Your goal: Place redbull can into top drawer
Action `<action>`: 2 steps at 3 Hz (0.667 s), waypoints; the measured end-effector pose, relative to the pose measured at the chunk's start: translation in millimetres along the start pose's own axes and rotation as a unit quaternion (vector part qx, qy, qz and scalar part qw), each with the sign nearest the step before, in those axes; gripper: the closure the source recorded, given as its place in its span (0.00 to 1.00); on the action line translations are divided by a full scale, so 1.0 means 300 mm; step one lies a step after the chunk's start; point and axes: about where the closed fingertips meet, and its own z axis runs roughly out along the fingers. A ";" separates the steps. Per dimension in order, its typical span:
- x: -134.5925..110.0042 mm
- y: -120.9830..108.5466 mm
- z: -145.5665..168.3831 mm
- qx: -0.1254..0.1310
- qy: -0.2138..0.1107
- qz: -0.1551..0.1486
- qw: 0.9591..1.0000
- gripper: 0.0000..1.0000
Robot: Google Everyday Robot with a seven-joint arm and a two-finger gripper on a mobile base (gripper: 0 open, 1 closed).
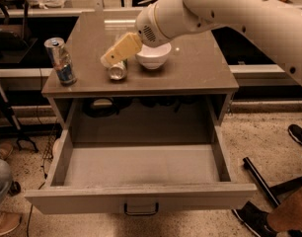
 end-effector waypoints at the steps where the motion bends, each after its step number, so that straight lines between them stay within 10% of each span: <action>1: 0.000 0.000 0.000 0.000 0.000 0.000 1.000 0.00; 2: -0.107 0.076 0.115 -0.040 -0.031 -0.027 0.998 0.00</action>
Offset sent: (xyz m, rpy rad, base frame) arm 0.0032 0.0847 0.0133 0.0911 -0.0506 0.1724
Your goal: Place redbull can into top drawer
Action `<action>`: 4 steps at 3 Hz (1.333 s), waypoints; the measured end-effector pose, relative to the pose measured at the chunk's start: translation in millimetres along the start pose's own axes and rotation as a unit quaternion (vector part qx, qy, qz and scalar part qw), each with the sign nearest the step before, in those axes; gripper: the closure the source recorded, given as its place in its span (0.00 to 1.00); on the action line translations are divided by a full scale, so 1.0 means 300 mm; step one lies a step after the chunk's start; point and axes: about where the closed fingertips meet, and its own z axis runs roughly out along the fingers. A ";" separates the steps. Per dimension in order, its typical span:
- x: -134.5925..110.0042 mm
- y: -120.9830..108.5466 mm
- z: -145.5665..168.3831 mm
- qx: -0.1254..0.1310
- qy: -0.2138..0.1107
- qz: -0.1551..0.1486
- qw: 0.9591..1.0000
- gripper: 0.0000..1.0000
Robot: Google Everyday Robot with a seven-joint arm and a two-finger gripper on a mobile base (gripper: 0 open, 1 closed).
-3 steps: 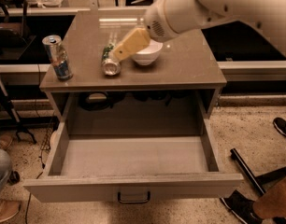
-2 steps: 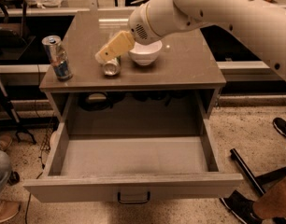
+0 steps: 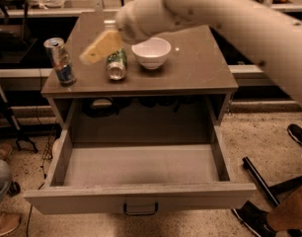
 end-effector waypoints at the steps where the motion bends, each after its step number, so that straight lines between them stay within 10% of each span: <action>1: -0.097 0.076 0.144 -0.042 -0.016 -0.029 0.999 0.00; 3: -0.132 0.156 0.480 -0.098 -0.009 -0.025 0.995 0.01; 4: -0.109 0.159 0.550 -0.106 -0.008 -0.012 0.994 0.23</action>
Offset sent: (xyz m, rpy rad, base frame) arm 0.0147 0.1660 -0.0327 0.0133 0.0377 0.2298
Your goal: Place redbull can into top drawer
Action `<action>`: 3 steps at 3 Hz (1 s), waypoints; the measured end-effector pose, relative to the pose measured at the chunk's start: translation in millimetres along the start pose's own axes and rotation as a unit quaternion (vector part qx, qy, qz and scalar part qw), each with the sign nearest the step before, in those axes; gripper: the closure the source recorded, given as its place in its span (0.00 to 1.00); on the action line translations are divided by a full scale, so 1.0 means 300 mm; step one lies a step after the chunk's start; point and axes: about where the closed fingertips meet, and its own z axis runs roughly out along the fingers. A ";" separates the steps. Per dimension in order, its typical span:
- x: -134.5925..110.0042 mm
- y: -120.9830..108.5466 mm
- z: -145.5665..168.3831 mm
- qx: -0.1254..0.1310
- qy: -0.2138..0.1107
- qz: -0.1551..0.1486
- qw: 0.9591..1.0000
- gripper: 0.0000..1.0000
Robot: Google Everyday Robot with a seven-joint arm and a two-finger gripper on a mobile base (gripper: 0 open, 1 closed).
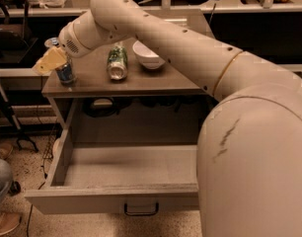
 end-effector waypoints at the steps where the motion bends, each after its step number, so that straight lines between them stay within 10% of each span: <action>1: 0.017 -0.012 0.020 -0.001 -0.006 0.011 1.000 0.46; 3: 0.061 -0.025 -0.137 0.005 -0.039 0.023 0.999 0.93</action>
Offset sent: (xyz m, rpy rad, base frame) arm 0.0145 -0.0468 -0.0046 0.0608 0.0113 -0.0766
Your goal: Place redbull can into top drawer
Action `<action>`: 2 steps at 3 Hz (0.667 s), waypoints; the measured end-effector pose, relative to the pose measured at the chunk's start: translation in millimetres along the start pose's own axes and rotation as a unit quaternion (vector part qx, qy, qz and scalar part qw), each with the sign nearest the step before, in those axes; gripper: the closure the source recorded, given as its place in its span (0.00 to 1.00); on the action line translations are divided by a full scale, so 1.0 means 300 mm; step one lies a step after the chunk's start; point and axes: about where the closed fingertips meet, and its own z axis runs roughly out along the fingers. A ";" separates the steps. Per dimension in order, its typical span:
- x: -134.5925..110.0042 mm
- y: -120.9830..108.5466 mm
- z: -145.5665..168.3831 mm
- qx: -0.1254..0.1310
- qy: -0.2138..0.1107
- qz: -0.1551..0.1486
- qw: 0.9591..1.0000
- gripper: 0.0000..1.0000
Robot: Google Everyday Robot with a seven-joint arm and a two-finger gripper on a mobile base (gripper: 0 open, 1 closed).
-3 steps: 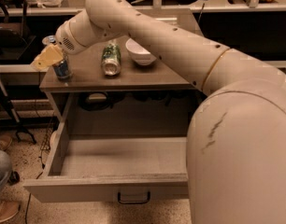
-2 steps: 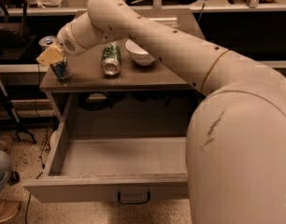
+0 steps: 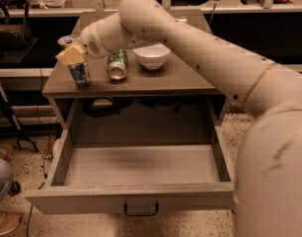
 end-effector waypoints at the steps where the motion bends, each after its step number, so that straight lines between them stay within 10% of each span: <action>1: 0.046 0.010 -0.308 0.019 -0.040 0.023 0.999 1.00; 2: 0.046 0.010 -0.308 0.019 -0.040 0.023 0.999 1.00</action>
Offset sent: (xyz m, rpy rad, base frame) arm -0.0393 -0.1216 0.0351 0.1130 0.0236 -0.0765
